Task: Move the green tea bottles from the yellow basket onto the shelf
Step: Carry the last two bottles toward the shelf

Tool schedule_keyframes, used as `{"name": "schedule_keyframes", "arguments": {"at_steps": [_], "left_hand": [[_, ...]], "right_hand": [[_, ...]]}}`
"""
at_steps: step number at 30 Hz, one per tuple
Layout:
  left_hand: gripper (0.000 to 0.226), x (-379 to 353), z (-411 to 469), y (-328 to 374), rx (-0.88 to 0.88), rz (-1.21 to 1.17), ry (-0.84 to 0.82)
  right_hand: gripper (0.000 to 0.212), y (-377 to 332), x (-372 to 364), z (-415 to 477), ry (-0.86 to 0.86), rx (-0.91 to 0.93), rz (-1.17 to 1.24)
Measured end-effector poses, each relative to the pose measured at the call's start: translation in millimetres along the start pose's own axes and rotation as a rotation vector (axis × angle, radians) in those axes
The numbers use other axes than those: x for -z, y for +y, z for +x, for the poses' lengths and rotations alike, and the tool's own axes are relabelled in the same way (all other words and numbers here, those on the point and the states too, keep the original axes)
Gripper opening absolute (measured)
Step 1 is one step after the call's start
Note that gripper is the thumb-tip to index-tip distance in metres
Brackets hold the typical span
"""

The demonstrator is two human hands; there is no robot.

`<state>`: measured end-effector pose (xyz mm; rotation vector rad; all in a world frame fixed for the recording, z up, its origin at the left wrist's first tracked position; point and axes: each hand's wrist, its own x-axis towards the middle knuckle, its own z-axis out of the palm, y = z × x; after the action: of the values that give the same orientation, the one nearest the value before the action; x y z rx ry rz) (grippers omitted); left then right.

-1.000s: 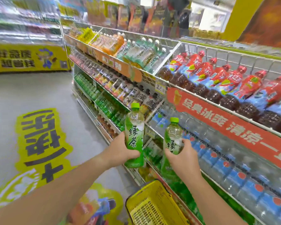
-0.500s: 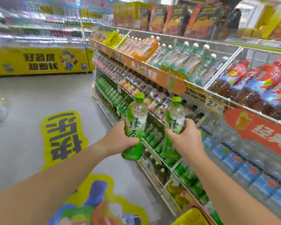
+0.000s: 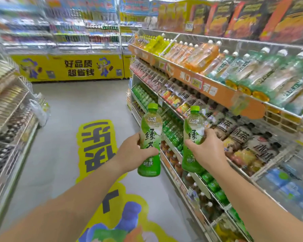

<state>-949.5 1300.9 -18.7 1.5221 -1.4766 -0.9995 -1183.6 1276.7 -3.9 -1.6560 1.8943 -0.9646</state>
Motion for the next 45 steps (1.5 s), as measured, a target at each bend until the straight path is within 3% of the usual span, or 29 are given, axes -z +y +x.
{"name": "schedule_keyframes", "arguments": {"at_steps": [6,13,18,21,24,32,37,40,43,45], "left_hand": [[0.030,15,77,-32,0.012,0.040,0.009],[0.028,9,192,-51,0.015,0.070,-0.031],[0.035,7,274,-52,0.022,0.104,-0.073],[0.051,4,319,-47,-0.008,0.122,-0.112],[0.044,-3,357,-42,-0.008,0.120,-0.199],[0.060,-22,464,-64,-0.023,0.149,-0.386],[0.087,-35,528,-105,-0.053,0.188,-0.521],[0.075,-43,550,-121,-0.073,0.241,-0.603],[0.061,-53,562,-138,-0.095,0.290,-0.698],[0.058,-60,564,-148,-0.084,0.326,-0.753]], "right_hand": [[0.069,-1,-48,60,-0.001,0.000,-0.004],[0.074,5,-96,152,0.009,-0.036,0.043],[0.065,11,-118,219,0.044,-0.087,0.046],[0.073,16,-127,254,0.049,-0.135,0.042],[0.069,22,-133,281,0.063,-0.168,0.049],[0.076,36,-147,334,0.175,-0.330,0.056],[0.071,47,-172,347,0.300,-0.453,0.047],[0.065,57,-196,347,0.384,-0.536,0.057],[0.077,66,-223,339,0.456,-0.641,0.035],[0.068,72,-241,330,0.478,-0.696,0.040]]}}
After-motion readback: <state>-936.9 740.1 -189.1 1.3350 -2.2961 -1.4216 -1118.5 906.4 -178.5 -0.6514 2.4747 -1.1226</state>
